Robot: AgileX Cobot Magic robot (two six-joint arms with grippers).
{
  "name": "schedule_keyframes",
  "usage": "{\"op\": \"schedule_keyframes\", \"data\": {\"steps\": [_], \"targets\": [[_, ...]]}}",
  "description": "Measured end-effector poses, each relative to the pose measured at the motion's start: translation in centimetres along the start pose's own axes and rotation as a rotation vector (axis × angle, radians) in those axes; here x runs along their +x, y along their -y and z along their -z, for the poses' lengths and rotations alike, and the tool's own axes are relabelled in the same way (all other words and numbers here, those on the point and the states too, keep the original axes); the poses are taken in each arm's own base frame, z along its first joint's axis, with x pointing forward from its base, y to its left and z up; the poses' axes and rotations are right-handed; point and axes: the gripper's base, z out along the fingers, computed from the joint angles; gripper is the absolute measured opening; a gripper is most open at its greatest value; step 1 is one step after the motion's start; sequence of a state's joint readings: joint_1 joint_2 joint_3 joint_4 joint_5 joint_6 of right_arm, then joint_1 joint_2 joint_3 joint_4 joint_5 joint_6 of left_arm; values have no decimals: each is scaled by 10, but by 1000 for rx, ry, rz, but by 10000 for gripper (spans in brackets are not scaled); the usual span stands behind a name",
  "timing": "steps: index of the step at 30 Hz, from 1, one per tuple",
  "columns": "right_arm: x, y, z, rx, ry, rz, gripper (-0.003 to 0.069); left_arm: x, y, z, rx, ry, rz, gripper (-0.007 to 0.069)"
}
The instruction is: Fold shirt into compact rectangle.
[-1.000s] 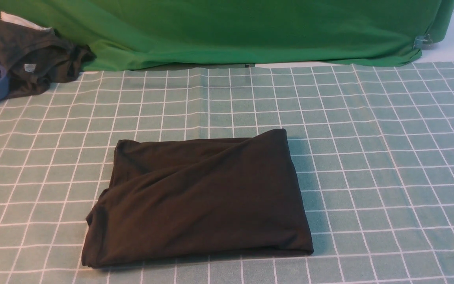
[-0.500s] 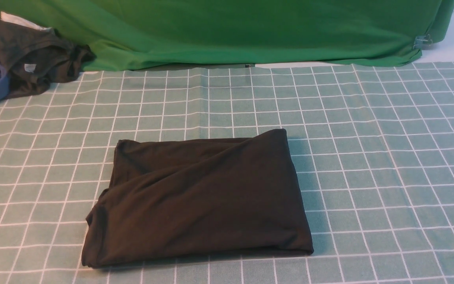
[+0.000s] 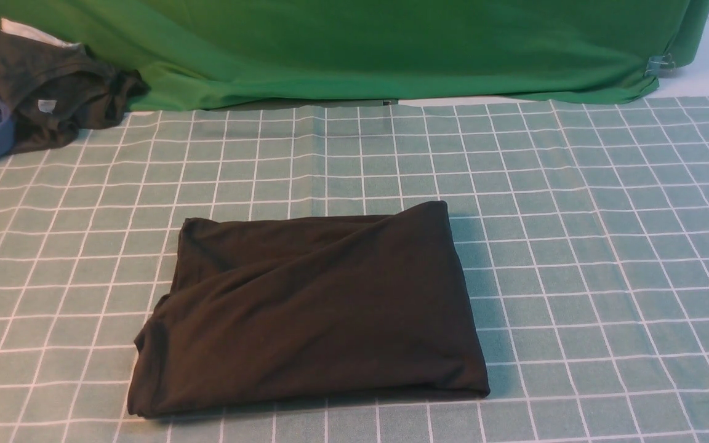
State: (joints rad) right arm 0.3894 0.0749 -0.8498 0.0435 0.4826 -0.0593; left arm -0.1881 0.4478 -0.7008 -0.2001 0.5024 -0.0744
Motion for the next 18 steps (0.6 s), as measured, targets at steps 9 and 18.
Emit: {"op": "schedule_keyframes", "data": {"steps": [9, 18], "targets": [[0, 0, 0, 0, 0, 0, 113, 7, -8, 21, -82, 188, -167, 11], [0, 0, 0, 0, 0, 0, 139, 97, -41, 15, -231, 277, -183, 11]]}}
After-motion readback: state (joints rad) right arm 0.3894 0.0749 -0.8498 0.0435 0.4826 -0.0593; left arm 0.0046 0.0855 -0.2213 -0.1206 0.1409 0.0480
